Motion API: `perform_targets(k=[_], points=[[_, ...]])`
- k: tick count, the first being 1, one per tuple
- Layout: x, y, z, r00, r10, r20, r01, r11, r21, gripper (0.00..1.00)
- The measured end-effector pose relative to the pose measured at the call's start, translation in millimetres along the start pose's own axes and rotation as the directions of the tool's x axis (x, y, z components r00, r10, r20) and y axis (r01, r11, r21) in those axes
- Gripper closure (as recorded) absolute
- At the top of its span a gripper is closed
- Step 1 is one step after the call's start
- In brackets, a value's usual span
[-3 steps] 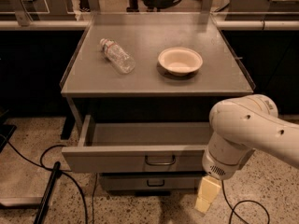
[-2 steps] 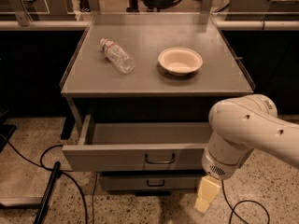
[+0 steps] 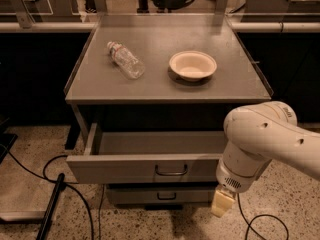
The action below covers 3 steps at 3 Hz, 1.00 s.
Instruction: Close top drawer
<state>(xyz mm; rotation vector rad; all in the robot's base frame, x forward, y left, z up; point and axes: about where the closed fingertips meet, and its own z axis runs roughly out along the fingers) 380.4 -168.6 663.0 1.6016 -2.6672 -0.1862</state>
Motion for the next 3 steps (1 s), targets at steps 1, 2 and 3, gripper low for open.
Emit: perform_targets(k=[1, 2, 3], points=[[0, -4, -3, 1.000, 0.006, 0.003, -0.006, 1.0000, 0.000, 0.64], [-7, -29, -17, 0.998, 0.028, 0.049, -0.030, 0.9982, 0.052, 0.87], [-16, -54, -24, 0.997, 0.033, 0.066, -0.041, 0.9921, 0.118, 1.00]])
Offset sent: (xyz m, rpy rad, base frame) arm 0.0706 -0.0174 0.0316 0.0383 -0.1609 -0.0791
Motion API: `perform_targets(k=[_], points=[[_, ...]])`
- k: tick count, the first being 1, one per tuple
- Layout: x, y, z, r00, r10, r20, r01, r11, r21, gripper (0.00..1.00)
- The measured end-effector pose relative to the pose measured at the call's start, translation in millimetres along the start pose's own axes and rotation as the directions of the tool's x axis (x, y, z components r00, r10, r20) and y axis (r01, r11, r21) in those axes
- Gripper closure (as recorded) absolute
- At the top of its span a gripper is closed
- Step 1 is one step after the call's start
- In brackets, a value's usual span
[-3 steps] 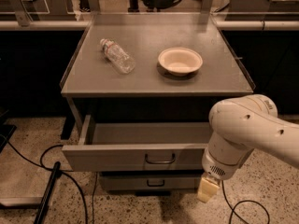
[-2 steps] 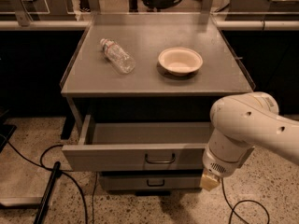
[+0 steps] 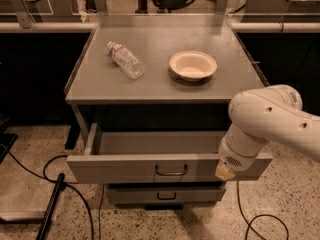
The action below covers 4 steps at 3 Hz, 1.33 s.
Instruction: Close top drawer
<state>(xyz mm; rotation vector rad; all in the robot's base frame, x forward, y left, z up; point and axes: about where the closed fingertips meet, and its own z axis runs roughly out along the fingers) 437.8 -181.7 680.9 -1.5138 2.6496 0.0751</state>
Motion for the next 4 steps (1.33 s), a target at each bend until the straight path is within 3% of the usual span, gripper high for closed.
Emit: perform_targets(k=[1, 4], points=[[-9.6, -16.9, 2.2, 1.000, 0.001, 0.004, -0.001, 0.9990, 0.044, 1.00], [-9.9, -17.7, 2.2, 1.000, 0.000, 0.004, 0.000, 0.9989, 0.047, 0.36]])
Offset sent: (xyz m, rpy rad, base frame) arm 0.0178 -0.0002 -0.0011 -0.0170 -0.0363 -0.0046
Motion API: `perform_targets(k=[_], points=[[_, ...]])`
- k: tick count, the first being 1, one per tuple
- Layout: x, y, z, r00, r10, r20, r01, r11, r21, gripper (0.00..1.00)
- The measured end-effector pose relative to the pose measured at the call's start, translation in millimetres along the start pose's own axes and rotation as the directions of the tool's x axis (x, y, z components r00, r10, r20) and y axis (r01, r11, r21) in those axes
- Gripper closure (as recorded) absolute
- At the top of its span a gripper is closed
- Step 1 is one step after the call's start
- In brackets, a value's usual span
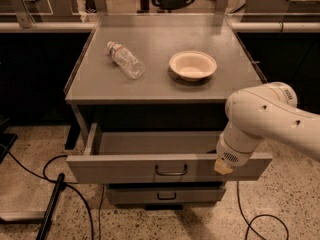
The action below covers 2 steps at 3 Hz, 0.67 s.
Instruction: Close top drawer
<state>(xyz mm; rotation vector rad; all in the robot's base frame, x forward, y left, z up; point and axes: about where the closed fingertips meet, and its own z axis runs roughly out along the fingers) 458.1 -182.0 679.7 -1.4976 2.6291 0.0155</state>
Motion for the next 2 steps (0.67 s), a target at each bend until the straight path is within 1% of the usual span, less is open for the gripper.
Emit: perform_targets(k=[1, 2], points=[[0.0, 0.0, 0.0, 1.000, 0.000, 0.000, 0.000, 1.0000, 0.000, 0.13], [0.0, 0.0, 0.0, 1.000, 0.000, 0.000, 0.000, 1.0000, 0.000, 0.00]])
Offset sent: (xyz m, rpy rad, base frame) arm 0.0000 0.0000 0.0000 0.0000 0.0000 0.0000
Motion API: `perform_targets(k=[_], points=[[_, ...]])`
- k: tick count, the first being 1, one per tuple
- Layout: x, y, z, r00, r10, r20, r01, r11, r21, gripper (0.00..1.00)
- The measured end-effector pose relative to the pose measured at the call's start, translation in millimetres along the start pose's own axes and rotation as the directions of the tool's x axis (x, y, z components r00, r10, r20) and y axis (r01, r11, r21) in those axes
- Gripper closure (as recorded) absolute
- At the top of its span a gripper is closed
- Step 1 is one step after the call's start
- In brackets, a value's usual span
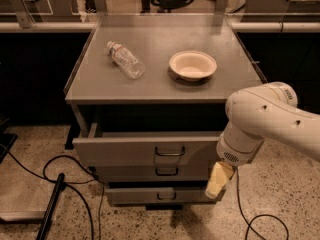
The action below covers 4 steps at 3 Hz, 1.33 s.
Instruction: Close top drawer
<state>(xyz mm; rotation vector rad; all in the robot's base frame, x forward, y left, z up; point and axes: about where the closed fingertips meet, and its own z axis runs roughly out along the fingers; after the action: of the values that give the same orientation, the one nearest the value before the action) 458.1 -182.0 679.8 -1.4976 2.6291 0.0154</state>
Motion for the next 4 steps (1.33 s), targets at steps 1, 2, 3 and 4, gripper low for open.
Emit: perform_targets(k=[1, 2, 3, 4], points=[[0.0, 0.0, 0.0, 1.000, 0.000, 0.000, 0.000, 1.0000, 0.000, 0.00], [0.0, 0.0, 0.0, 1.000, 0.000, 0.000, 0.000, 1.0000, 0.000, 0.19], [0.0, 0.0, 0.0, 1.000, 0.000, 0.000, 0.000, 1.0000, 0.000, 0.42], [0.0, 0.0, 0.0, 1.000, 0.000, 0.000, 0.000, 1.0000, 0.000, 0.66]])
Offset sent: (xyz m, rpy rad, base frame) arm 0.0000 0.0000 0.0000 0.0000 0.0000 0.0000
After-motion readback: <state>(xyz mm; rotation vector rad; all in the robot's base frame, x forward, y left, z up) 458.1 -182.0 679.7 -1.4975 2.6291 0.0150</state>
